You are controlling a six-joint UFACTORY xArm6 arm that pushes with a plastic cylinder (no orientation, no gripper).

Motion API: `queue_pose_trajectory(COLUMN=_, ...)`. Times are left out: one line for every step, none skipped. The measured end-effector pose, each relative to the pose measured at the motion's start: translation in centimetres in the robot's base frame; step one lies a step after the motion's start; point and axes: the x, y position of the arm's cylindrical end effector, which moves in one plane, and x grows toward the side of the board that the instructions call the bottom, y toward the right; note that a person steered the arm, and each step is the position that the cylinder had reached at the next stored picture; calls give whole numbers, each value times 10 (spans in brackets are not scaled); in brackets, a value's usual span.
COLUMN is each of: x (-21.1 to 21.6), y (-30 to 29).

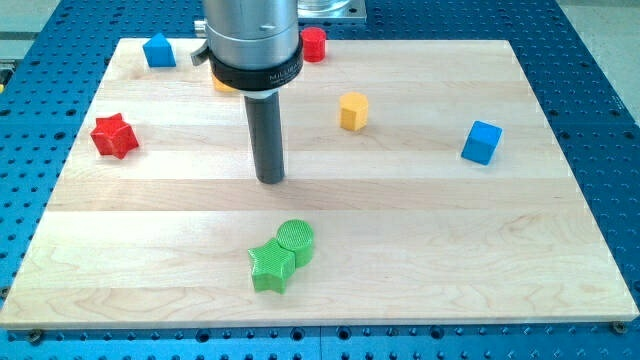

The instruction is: Slide the hexagon to the right of the yellow heart

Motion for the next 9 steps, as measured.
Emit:
queue_pose_trajectory(x=-21, y=75)
queue_pose_trajectory(x=-40, y=90)
queue_pose_trajectory(x=-41, y=94)
queue_pose_trajectory(x=-48, y=96)
queue_pose_trajectory(x=-88, y=92)
queue_pose_trajectory(x=-80, y=92)
queue_pose_trajectory(x=-120, y=125)
queue_pose_trajectory(x=-134, y=78)
queue_pose_trajectory(x=-130, y=35)
